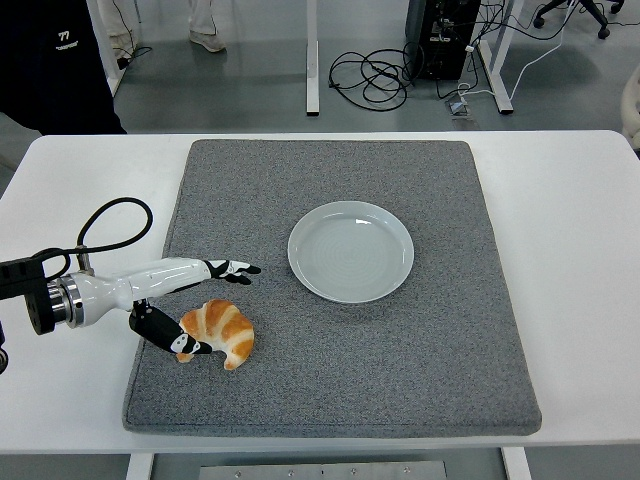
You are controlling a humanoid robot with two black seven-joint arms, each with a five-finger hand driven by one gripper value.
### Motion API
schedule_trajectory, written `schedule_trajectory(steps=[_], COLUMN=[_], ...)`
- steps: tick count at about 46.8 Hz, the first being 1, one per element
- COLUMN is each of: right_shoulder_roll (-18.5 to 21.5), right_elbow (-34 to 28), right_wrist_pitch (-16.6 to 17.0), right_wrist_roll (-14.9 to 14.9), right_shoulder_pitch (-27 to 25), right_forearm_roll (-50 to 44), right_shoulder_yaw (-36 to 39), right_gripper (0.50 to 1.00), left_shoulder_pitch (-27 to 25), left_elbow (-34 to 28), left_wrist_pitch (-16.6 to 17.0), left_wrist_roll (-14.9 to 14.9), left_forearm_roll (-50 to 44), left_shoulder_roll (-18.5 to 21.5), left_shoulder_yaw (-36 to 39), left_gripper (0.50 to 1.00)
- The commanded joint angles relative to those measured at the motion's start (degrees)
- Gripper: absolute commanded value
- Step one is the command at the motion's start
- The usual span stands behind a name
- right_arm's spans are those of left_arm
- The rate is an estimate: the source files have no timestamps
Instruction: Place the bread on the plate
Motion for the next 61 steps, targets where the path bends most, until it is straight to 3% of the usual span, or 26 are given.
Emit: schedule_trajectory(steps=[1,15,37,43,47,61], right_shoulder_roll=[0.0,0.0,0.0,0.0,0.0,0.0], right_elbow=[0.0,-0.2,-0.2,-0.4,-0.4,-0.4], right_wrist_pitch=[0.0,0.0,0.0,0.0,0.0,0.0], right_wrist_roll=[0.0,0.0,0.0,0.0,0.0,0.0], right_shoulder_pitch=[0.0,0.0,0.0,0.0,0.0,0.0], right_forearm_roll=[0.0,0.0,0.0,0.0,0.0,0.0], right_shoulder_yaw=[0.0,0.0,0.0,0.0,0.0,-0.1], right_gripper=[1.0,1.0,1.0,1.0,1.0,1.0], left_shoulder_pitch=[1.3,6.9,8.7,9.6,10.0,9.3], left_elbow=[0.2,3.1,10.3,12.4,12.8,13.2], left_wrist_pitch=[1.3,6.4,11.7,12.4,12.5,12.4], left_wrist_roll=[0.0,-1.9,-7.6,-8.4,-8.6,-8.8], left_forearm_roll=[0.8,8.2,8.3,8.3,8.3,8.2], left_shoulder_roll=[-0.8,-3.7,-6.0,-8.4,-8.7,-8.8], left_shoulder_yaw=[0.0,0.0,0.4,0.5,0.5,-0.1], left_gripper=[0.893,0.893,0.893,0.89,0.842,0.586])
